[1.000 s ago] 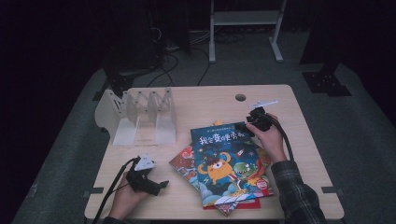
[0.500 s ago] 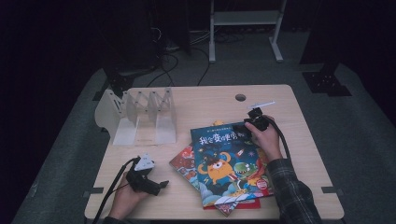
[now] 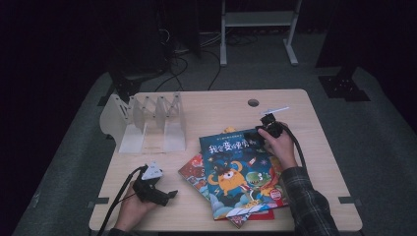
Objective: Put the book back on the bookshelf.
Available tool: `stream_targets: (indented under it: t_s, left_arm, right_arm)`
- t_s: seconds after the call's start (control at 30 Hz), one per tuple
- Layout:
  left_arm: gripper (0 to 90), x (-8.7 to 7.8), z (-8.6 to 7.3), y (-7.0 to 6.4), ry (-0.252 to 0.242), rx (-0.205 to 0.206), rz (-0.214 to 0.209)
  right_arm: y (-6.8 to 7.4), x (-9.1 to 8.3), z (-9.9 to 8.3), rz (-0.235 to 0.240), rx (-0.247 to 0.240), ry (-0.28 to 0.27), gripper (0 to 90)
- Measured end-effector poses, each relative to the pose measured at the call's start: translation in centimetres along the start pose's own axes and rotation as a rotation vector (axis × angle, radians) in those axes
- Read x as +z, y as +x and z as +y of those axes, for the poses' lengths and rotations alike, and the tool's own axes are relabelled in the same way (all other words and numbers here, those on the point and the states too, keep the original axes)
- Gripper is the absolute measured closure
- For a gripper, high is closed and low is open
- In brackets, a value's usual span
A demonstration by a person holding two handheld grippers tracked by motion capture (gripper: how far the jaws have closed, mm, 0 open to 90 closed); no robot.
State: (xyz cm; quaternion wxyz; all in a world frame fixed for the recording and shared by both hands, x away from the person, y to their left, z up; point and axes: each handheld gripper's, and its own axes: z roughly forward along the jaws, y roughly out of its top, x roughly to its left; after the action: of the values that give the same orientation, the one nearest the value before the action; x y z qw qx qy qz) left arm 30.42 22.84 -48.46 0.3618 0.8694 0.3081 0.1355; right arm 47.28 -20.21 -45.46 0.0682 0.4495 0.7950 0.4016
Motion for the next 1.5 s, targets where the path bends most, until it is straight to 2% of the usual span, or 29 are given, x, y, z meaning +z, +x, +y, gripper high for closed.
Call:
stream_targets:
  t_s: [0.23,0.27,0.57,0.83,0.87,0.97,1.2,1.27,1.3,1.47,1.5]
  left_arm:
    - [0.0,0.0,0.0,0.0,0.001,0.001,0.0]
    - [0.0,0.0,0.0,0.0,0.0,0.0,0.0]
    - [0.0,0.0,0.0,0.0,0.001,0.0,0.0]
    - [0.0,0.0,0.0,0.0,0.0,0.0,0.0]
    - [0.0,0.0,0.0,0.0,0.0,0.0,0.0]
    - [0.0,0.0,0.0,0.0,0.001,0.001,0.0]
    - [0.0,0.0,0.0,0.0,0.0,0.001,0.0]
    - [0.0,0.0,0.0,0.0,0.001,0.001,0.0]
    - [0.0,0.0,0.0,0.0,0.002,0.001,0.0]
    - [0.0,0.0,0.0,0.0,0.0,0.0,0.0]
    - [0.0,0.0,0.0,0.0,0.001,0.001,0.0]
  right_arm:
    - [1.4,0.5,0.6,0.008,-0.05,0.032,26.8]
    - [1.8,0.8,0.8,0.027,-0.056,0.045,27.0]
    - [3.5,1.7,1.1,0.072,-0.093,0.064,27.3]
    - [4.0,1.7,1.2,0.056,-0.114,0.068,26.6]
    - [4.2,1.6,1.2,0.04,-0.141,0.067,26.9]
    - [4.5,1.5,1.3,0.039,-0.155,0.068,28.0]
    - [5.0,1.7,1.3,0.074,-0.168,0.075,29.1]
    - [5.2,1.8,1.3,0.102,-0.171,0.075,30.6]
    - [5.6,2.0,1.3,0.118,-0.174,0.081,30.6]
    - [6.4,2.3,1.4,0.131,-0.199,0.089,30.5]
    - [6.9,2.5,1.4,0.147,-0.211,0.096,30.9]
